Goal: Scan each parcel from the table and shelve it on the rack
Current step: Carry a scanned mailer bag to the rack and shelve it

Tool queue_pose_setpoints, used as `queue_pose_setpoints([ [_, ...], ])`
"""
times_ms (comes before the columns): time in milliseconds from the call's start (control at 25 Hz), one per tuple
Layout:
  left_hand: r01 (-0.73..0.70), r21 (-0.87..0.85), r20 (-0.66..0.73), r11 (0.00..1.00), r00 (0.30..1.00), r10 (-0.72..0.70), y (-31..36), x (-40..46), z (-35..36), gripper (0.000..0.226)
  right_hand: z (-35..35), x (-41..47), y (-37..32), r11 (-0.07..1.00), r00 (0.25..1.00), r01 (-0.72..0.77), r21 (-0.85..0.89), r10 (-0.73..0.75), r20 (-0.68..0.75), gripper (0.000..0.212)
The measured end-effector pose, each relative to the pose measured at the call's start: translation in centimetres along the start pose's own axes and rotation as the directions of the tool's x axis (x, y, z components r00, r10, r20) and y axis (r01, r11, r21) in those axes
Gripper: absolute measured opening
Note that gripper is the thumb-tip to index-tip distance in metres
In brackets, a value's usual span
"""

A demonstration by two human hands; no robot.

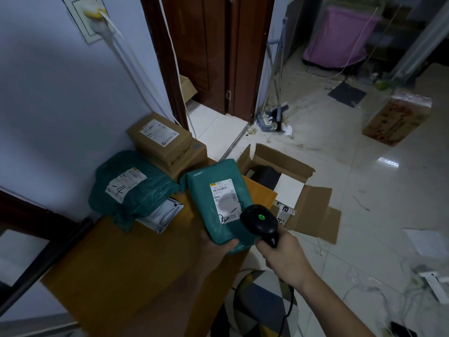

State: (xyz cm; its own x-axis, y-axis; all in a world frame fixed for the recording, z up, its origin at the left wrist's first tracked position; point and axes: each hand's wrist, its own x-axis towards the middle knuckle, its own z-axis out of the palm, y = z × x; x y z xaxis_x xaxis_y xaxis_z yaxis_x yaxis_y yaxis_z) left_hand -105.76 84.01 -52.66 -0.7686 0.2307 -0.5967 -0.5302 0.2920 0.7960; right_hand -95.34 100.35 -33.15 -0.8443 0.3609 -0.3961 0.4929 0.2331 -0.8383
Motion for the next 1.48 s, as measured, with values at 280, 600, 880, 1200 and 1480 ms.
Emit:
queue_pose_setpoints([
  [280,0.008,0.046,-0.017,0.999,1.0,-0.007,-4.7,1.6,1.1,0.115,2.3,1.2,-0.4,0.999,1.0,0.027,0.023,-0.026,-0.012,0.026],
  [600,-0.031,0.102,0.01,0.994,1.0,0.03,-7.5,2.7,1.4,0.078,2.9,1.5,0.1,1.0,1.0,0.008,0.025,-0.008,-0.02,0.027],
  [880,-0.065,0.123,-0.052,0.99,0.996,0.072,-7.7,2.6,1.6,0.112,3.5,2.5,-0.1,0.999,0.999,-0.031,0.038,0.033,-0.03,0.019],
  [1200,-0.034,0.137,-0.055,0.99,0.998,0.042,-8.1,2.9,1.6,0.123,4.4,3.1,-0.8,0.994,0.999,-0.044,0.105,0.046,-0.013,0.007],
  [1480,-0.058,0.116,-0.051,0.992,0.997,0.064,-6.8,1.8,1.5,0.128,5.2,3.9,-0.6,0.997,0.998,-0.034,0.063,0.037,-0.044,0.002],
])
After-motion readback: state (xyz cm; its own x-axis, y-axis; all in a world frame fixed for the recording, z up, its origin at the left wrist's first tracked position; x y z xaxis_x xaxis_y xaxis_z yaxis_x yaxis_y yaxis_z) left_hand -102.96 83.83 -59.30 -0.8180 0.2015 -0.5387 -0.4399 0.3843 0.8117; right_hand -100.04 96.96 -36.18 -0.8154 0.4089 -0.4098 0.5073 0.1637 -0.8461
